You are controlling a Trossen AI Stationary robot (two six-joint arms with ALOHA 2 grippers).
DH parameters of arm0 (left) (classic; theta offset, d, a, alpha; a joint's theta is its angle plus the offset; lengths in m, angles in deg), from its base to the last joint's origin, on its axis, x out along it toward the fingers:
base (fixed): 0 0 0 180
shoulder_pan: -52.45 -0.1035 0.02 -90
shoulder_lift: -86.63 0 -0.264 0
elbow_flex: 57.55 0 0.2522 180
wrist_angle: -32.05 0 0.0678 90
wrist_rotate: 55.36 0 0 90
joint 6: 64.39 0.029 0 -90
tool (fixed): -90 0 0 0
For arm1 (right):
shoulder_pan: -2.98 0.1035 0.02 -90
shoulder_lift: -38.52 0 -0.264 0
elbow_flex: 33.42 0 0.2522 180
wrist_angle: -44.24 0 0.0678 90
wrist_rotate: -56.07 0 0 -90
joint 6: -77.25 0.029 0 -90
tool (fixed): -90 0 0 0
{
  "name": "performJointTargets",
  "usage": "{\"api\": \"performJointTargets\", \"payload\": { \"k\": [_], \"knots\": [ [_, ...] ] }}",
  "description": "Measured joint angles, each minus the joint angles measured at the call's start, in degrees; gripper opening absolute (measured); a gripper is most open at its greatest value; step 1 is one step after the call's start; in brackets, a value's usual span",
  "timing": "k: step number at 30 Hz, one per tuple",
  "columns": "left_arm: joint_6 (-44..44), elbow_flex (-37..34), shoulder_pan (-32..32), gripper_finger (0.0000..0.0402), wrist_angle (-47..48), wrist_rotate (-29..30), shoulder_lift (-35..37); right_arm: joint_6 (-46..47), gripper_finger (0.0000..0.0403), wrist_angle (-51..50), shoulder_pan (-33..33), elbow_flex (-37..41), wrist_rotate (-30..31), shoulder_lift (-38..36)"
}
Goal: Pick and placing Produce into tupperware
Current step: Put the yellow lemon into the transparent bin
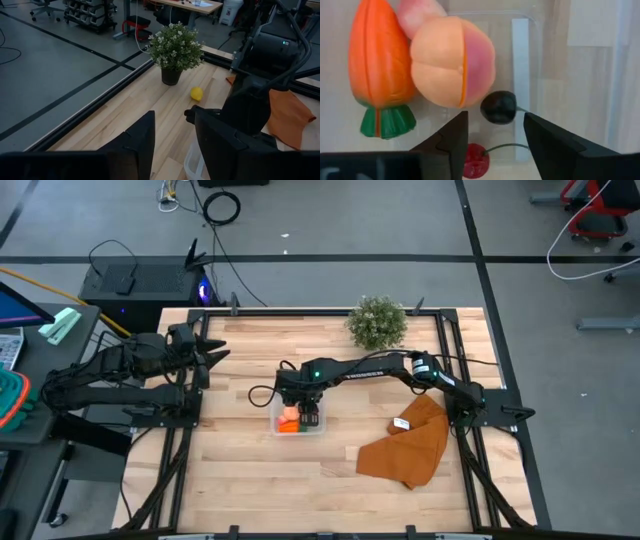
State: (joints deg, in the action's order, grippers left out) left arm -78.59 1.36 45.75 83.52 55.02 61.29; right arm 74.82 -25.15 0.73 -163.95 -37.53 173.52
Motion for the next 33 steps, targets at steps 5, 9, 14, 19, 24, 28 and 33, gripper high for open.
{"api": "performJointTargets", "payload": {
  "k": [5,9,14,19,24,28,33],
  "knots": [
    [0.19,0.0,0.01,0.0142,0.0,0.0,0.0,0.31,0.0175,-0.11,0.0,0.0,0.55,0.0],
    [0.31,0.0,0.02,0.0145,0.0,0.0,0.0,0.76,0.0171,-2.53,0.07,0.0,0.67,-1.23],
    [0.48,0.0,0.0,0.0148,0.02,-0.01,-0.01,0.87,0.0166,-7.36,-0.17,0.0,1.79,-5.76],
    [0.48,0.0,0.02,0.0141,0.02,-0.01,-0.01,1.53,0.0165,-13.28,-0.76,0.0,4.2,-11.48],
    [0.46,0.0,0.02,0.0141,0.02,0.0,-0.02,6.85,0.0165,-17.34,-1.89,3.22,6.98,-16.84],
    [0.46,0.0,0.0,0.0147,0.02,0.0,-0.02,13.12,0.0165,-15.69,-1.75,15.84,7.26,-25.14],
    [1.17,0.0,0.02,0.0146,0.02,0.0,-0.01,23.46,0.0165,-11.0,0.84,35.09,7.14,-39.48]
  ]
}}
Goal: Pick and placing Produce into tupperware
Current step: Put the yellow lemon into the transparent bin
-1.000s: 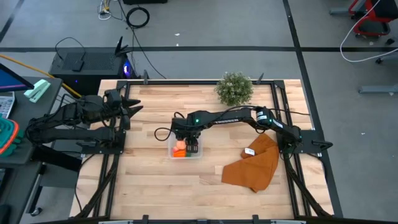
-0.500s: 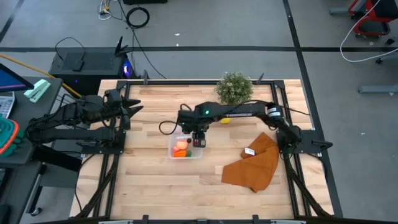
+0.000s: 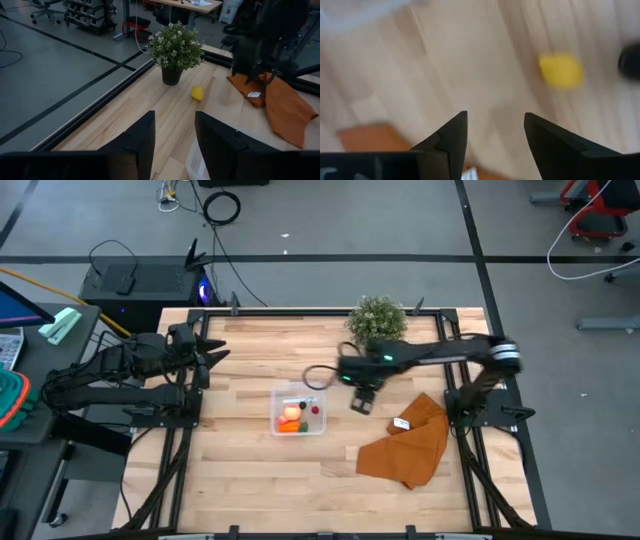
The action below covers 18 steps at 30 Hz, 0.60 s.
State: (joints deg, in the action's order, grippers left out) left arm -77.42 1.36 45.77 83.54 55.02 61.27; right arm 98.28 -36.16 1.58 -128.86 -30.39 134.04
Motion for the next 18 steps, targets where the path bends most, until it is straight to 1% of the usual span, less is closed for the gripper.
{"api": "performJointTargets", "payload": {
  "k": [4,6,9,11,12,15,16,18],
  "knots": [
    [0.59,0.0,-0.02,0.0141,-0.16,0.11,0.02,4.87,0.0165,2.61,2.67,11.53,-0.16,-11.18],
    [0.59,0.0,-0.01,0.014,-0.17,0.35,-0.01,6.13,0.0165,3.47,3.31,15.04,-0.46,-15.45],
    [0.39,0.0,0.0,0.0142,-0.19,0.4,-0.01,5.19,0.0165,3.54,3.21,17.58,-1.45,-19.1],
    [0.17,0.0,0.0,0.0145,-0.21,0.42,-0.01,-0.75,0.0165,3.6,2.88,17.6,-2.74,-19.64],
    [0.17,0.0,-0.02,0.0146,-0.23,0.42,-0.01,-5.63,0.0165,3.56,2.9,17.05,-3.45,-19.5],
    [-0.51,0.0,0.0,0.0145,-0.24,0.44,-0.01,-24.81,0.0168,3.67,2.96,14.13,-4.0,-17.48],
    [-0.75,0.0,-0.02,0.0143,-0.26,0.43,-0.01,-31.36,0.017,3.53,2.94,13.22,-3.07,-16.55],
    [-1.09,0.0,0.0,0.014,-0.26,0.44,-0.01,-42.5,0.0174,3.39,2.4,11.56,1.15,-14.27]
  ]
}}
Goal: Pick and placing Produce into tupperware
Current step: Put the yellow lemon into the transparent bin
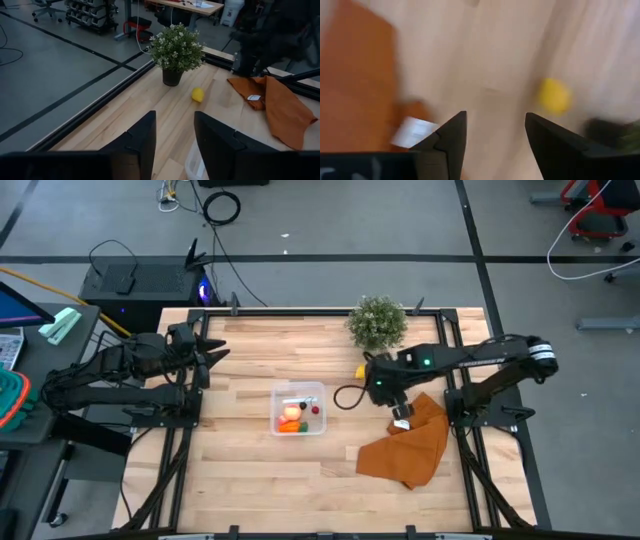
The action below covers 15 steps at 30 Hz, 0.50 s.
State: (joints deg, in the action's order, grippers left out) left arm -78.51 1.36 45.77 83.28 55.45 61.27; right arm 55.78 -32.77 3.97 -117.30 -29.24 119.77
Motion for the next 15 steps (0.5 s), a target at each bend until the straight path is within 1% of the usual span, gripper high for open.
{"api": "performJointTargets", "payload": {
  "k": [2,4,5,10,15],
  "knots": [
    [-0.24,0.0,0.0,0.0138,0.01,0.0,0.0,-8.22,0.0177,-0.36,-1.31,-1.11,3.76,2.62],
    [-0.24,0.0,-0.01,0.0138,0.02,0.0,0.0,-13.44,0.0182,-1.86,-3.08,-1.99,6.3,5.77],
    [-0.25,0.0,-0.01,0.0139,0.01,0.0,0.0,-14.61,0.0184,-2.38,-4.17,-2.54,6.61,7.37],
    [-1.18,0.0,0.0,0.014,0.04,0.22,-0.11,-16.45,0.0206,-1.11,-9.15,-6.06,6.7,13.05],
    [-1.35,0.0,0.0,0.0134,0.05,0.59,-0.11,-19.38,0.0245,1.46,-11.74,-8.62,3.13,16.02]
  ]
}}
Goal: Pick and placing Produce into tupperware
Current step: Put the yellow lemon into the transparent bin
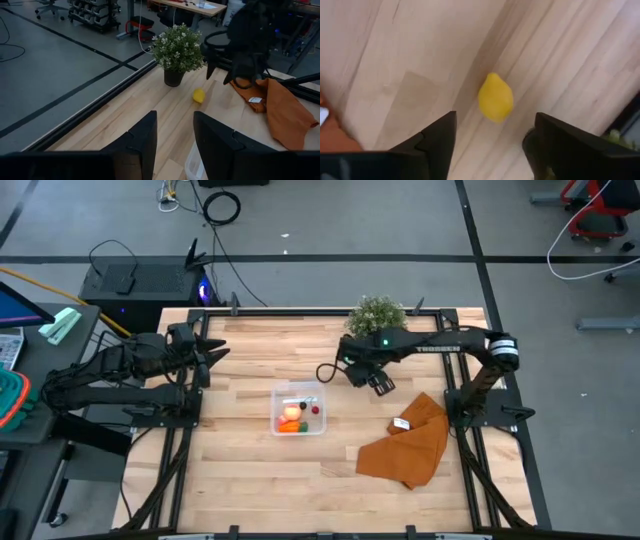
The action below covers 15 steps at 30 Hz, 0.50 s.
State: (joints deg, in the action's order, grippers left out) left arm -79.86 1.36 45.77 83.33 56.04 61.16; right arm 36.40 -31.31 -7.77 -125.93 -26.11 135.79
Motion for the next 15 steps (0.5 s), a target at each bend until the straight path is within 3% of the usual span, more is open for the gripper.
{"api": "performJointTargets", "payload": {
  "k": [8,15],
  "knots": [
    [0.1,0.0,0.0,0.0136,1.48,0.02,0.0,-2.88,0.0301,2.58,-0.76,0.01,-3.15,3.84],
    [0.22,0.0,0.0,0.0133,2.22,0.02,0.0,-4.7,0.0303,3.65,-0.77,0.01,-0.17,8.02]
  ]
}}
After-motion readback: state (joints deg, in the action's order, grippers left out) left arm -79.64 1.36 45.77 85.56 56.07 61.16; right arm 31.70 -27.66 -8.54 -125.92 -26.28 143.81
